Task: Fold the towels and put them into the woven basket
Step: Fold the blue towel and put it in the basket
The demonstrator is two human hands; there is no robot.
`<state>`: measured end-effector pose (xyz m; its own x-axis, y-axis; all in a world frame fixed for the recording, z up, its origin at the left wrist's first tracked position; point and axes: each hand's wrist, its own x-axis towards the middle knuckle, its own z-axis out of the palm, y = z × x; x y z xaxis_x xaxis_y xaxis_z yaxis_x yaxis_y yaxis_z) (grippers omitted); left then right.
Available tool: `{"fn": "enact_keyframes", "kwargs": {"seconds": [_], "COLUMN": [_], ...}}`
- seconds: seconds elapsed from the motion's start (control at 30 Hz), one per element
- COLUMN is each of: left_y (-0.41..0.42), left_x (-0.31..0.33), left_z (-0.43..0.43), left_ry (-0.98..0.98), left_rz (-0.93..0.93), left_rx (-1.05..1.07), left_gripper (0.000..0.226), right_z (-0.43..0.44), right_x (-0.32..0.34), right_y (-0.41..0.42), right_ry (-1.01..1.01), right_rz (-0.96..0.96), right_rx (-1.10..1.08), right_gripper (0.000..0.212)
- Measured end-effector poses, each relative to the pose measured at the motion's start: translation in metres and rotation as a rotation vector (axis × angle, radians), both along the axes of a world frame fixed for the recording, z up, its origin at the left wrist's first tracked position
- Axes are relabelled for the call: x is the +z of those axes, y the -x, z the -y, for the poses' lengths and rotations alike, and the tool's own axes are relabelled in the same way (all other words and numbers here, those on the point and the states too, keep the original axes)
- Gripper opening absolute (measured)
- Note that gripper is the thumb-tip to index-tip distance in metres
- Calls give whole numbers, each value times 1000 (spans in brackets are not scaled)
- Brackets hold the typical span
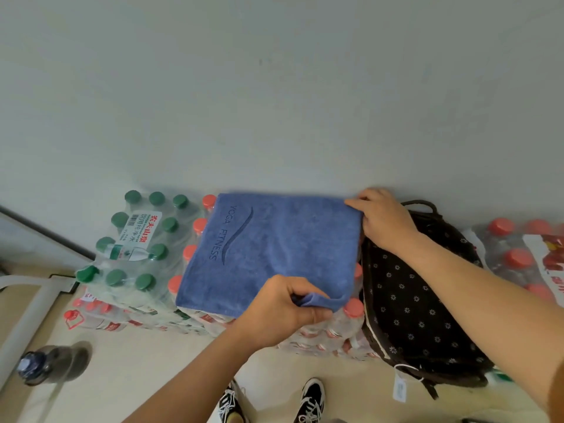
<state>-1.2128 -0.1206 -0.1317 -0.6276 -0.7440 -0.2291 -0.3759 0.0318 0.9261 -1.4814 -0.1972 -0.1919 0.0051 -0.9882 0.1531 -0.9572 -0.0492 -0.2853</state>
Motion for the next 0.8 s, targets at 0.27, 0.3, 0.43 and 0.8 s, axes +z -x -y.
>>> {"fn": "enact_keyframes", "kwargs": {"seconds": [0.27,0.3,0.43,0.8], "left_y": [-22,-27,-51,-64], "left_x": [19,26,65,148], "left_z": [16,21,49,156], "left_ry": [-144,-123,-26,431], "left_rz": [-178,-236,-486,-425], "left_rx": [44,110,365,655], "left_gripper": [15,7,34,12], "right_z": [-1,-2,-7,-3], "right_x": [26,36,90,219], "right_y": [-6,-10,-14,-14], "right_ry": [119,112,166,383], "right_rz": [342,485,904,1125], "right_rx": [-97,-162,-302,-200], "right_gripper": [18,18,17,10]}}
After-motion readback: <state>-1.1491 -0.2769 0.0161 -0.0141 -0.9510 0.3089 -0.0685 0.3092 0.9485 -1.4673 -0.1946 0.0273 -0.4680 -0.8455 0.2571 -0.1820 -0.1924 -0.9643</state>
